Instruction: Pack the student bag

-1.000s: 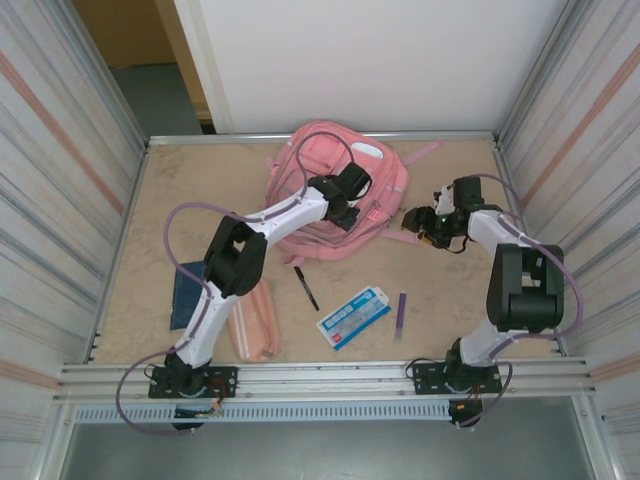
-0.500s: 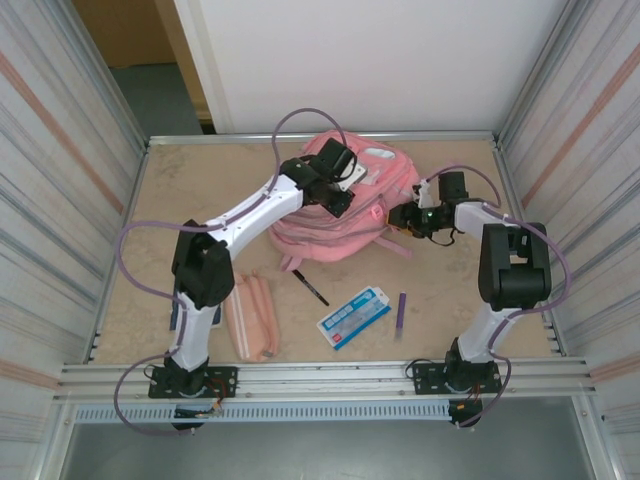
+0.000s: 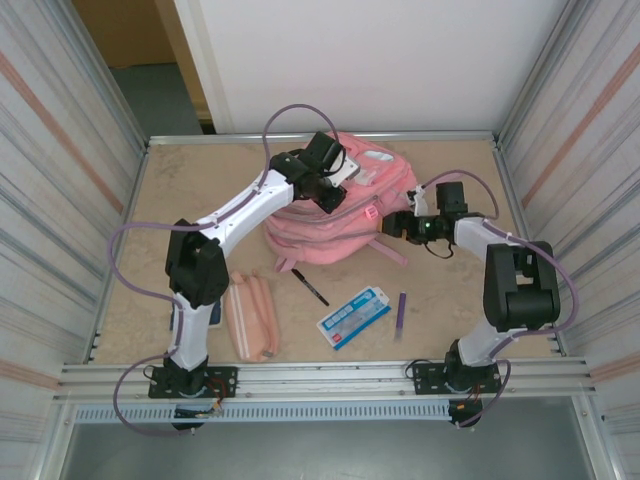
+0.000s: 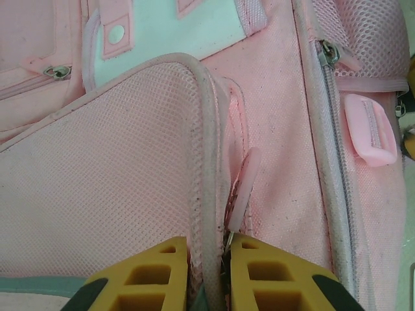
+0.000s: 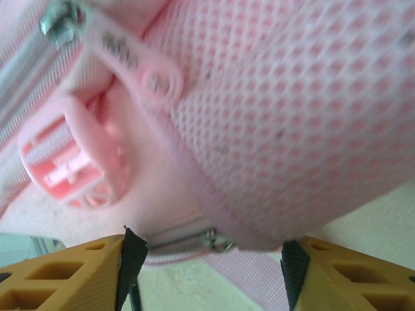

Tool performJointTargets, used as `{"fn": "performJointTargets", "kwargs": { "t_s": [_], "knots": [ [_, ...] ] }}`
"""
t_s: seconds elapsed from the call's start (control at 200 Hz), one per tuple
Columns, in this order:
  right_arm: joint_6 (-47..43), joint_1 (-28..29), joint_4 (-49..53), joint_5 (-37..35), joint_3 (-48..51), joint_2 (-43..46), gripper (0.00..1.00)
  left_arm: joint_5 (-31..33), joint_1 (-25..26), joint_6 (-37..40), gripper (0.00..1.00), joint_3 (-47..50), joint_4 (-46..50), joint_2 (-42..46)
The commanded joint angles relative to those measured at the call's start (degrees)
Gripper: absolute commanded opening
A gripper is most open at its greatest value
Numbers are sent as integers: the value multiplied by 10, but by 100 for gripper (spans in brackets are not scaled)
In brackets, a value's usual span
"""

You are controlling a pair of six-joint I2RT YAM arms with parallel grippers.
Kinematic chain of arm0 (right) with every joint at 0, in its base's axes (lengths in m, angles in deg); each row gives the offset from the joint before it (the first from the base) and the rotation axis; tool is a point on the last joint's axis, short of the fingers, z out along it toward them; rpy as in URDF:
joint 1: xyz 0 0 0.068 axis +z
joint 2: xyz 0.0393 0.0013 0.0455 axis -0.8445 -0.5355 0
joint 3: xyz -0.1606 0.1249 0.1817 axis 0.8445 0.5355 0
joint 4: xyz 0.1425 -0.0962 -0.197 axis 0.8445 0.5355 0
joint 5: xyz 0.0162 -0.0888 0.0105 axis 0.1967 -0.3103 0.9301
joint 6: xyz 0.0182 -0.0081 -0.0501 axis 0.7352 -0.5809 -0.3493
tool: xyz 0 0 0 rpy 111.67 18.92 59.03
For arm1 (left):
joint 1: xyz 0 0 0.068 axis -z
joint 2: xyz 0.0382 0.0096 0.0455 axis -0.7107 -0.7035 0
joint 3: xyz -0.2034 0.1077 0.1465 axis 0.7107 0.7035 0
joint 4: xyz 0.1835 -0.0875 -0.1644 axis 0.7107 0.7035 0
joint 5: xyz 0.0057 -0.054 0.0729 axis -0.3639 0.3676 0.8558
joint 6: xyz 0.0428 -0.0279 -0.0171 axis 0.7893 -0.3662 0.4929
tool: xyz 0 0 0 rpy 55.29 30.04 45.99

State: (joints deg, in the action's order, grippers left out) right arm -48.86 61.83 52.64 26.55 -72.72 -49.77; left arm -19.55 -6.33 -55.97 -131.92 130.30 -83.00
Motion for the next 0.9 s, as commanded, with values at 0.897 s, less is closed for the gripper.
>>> {"fn": "performJointTargets", "kwargs": {
  "t_s": [0.897],
  "knots": [
    [-181, 44, 94, -84, -29, 66, 28, -66, -14, 101, 0, 17, -86, 117]
  ]
}}
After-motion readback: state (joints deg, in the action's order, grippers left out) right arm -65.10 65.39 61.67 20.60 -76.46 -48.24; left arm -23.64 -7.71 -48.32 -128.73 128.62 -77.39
